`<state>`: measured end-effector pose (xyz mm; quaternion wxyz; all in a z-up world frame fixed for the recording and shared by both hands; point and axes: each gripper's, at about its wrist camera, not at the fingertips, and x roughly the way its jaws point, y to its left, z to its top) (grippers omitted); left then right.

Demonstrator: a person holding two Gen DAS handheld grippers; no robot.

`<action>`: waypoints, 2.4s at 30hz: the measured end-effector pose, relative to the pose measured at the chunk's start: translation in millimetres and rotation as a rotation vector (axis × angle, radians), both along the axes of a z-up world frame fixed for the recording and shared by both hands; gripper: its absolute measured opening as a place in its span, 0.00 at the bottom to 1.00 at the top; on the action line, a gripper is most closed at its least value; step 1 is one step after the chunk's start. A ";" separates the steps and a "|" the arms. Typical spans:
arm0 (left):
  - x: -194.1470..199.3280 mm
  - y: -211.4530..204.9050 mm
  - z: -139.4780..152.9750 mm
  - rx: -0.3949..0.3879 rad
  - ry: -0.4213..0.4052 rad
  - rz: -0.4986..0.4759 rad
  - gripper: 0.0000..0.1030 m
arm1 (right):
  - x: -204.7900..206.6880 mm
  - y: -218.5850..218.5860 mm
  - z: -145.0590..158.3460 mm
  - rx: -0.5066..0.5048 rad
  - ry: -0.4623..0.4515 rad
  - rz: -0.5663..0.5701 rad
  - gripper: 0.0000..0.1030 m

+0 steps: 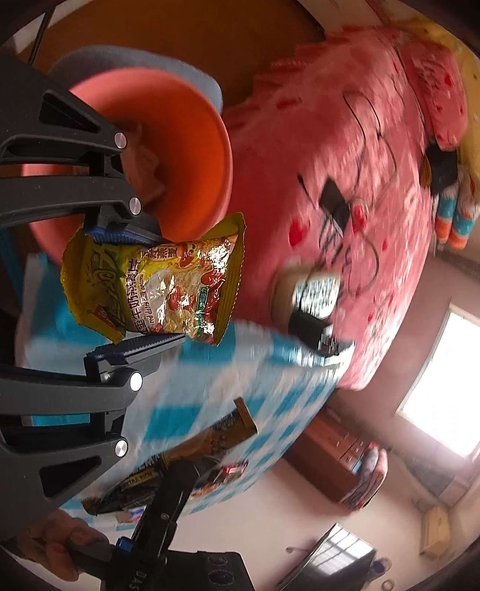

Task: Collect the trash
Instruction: 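Open both tools over the orange bucket to drop the chip bag and stick, then move both tools back over the table toward the red wrapper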

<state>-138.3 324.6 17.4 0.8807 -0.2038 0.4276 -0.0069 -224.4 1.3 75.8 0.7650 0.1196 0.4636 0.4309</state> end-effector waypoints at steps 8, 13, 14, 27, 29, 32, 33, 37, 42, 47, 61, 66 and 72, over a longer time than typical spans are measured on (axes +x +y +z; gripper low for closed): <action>-20.1 51.5 -25.0 0.026 0.051 0.124 0.41 | 17.1 57.4 0.0 -0.009 0.039 0.095 0.58; -22.9 70.0 -47.6 0.055 0.116 0.194 0.52 | 23.9 83.4 -3.2 -0.012 0.054 0.141 0.71; -23.6 71.4 -49.4 0.068 0.118 0.205 0.59 | 23.2 88.6 -4.8 -0.014 0.054 0.142 0.75; -22.9 62.4 -34.8 0.224 0.080 0.226 0.73 | 32.4 45.5 5.8 -0.100 -0.071 -0.012 0.85; -21.0 57.4 -32.0 0.229 0.079 0.219 0.73 | 21.9 37.4 11.9 -0.128 -0.129 -0.027 0.85; -17.9 49.3 -28.8 0.237 0.079 0.207 0.73 | 9.2 20.0 14.8 -0.174 -0.200 -0.047 0.86; -16.8 46.9 -28.0 0.242 0.082 0.206 0.73 | 5.5 10.8 16.5 -0.196 -0.222 -0.055 0.86; -11.8 37.3 -24.3 0.245 0.084 0.196 0.73 | -16.7 2.2 19.9 -0.216 -0.247 -0.073 0.86; -7.9 24.2 -14.3 0.261 0.071 0.180 0.73 | -42.7 23.6 28.3 -0.223 -0.255 -0.093 0.86; -3.2 8.2 -6.1 0.275 0.066 0.159 0.74 | -28.7 19.9 38.0 -0.225 -0.269 -0.112 0.87; 9.2 -38.9 11.4 0.323 0.041 0.086 0.77 | -10.6 -18.3 30.6 -0.217 -0.291 -0.153 0.90; 12.7 -54.0 14.3 0.332 0.038 0.060 0.77 | -6.7 -24.2 29.9 -0.219 -0.310 -0.176 0.91; 17.7 -71.1 17.1 0.341 0.038 0.029 0.77 | 2.3 -37.8 28.9 -0.220 -0.326 -0.208 0.91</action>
